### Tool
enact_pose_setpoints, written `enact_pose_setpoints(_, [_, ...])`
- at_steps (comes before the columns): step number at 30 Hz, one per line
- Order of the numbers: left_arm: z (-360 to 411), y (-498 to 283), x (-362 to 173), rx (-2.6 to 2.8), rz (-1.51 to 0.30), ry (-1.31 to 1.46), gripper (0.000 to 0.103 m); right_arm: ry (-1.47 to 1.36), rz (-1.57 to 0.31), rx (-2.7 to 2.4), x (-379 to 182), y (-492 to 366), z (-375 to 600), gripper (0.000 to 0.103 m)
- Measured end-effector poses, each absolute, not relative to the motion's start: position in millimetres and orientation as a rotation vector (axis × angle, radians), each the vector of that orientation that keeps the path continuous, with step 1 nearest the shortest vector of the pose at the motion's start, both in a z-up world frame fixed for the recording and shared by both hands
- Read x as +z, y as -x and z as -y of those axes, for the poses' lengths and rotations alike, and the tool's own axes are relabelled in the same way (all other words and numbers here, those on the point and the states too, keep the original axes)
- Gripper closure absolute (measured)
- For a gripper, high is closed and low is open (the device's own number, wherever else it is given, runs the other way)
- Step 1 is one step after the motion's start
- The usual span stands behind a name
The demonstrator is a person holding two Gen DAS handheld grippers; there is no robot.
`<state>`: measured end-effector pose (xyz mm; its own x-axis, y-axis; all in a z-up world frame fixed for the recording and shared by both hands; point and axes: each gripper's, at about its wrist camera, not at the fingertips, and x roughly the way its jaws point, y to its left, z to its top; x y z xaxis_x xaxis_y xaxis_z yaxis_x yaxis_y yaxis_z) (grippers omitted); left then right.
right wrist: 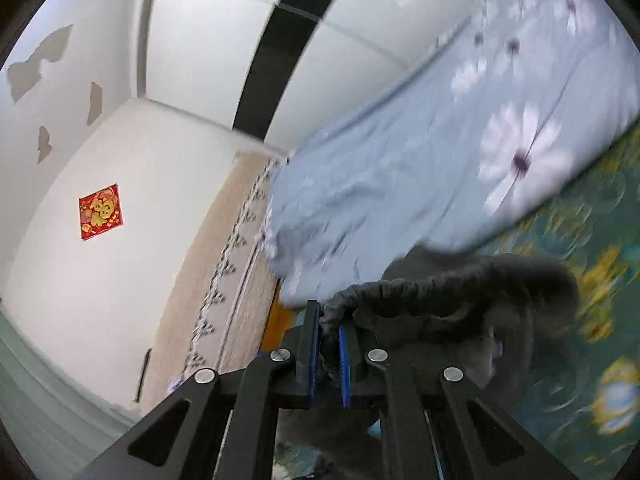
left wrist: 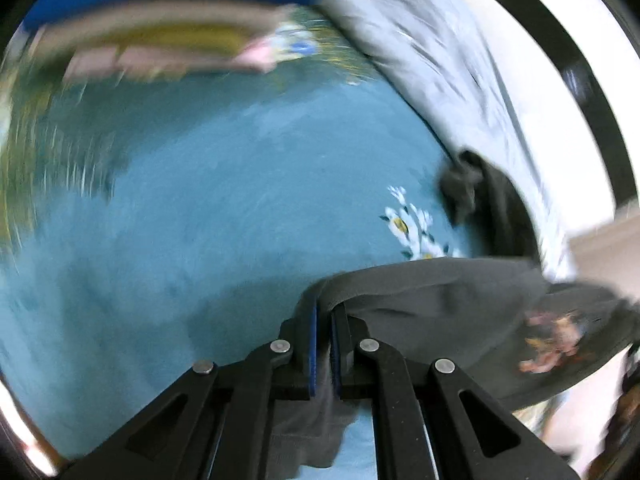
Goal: Fold clothes
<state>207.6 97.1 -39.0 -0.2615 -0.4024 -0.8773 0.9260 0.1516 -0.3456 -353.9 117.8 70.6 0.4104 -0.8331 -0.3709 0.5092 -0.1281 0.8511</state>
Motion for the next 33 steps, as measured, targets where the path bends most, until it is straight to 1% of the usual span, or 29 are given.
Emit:
enact_pose_setpoints(4, [-72, -186, -9, -1.485, -1.051, -0.839, 0.098, -1.221, 0.315, -1.292, 80, 387, -154, 0.094])
enact_pose_setpoints(5, [-66, -181, -2, -1.494, -1.003, -0.901, 0.098, -1.237, 0.307, -1.318, 75, 395, -164, 0.094])
enact_pose_setpoints(7, [-53, -171, 9, -1.503, -0.913, -1.014, 0.098, -1.324, 0.278, -1.368, 43, 411, -180, 0.094])
enact_pose_setpoints(12, [-38, -169, -18, -1.430, -0.926, -1.076, 0.097, -1.578, 0.216, -1.430, -45, 431, -208, 0.094])
enact_pose_setpoints(16, [-27, -166, -40, -1.371, -0.936, -1.125, 0.096, -1.636, 0.147, -1.449, -80, 436, -207, 0.093])
enact_pose_setpoints(20, [-15, -164, -62, -1.313, -0.945, -1.171, 0.096, -1.657, 0.106, -1.449, -88, 441, -200, 0.093])
enact_pose_setpoints(24, [0, -163, -70, -1.293, -0.961, -1.168, 0.095, -1.669, 0.063, -1.460, -89, 439, -196, 0.092])
enact_pose_setpoints(33, [22, -159, -99, -1.264, -1.004, -1.188, 0.093, -1.709, 0.041, -1.505, -95, 435, -200, 0.091])
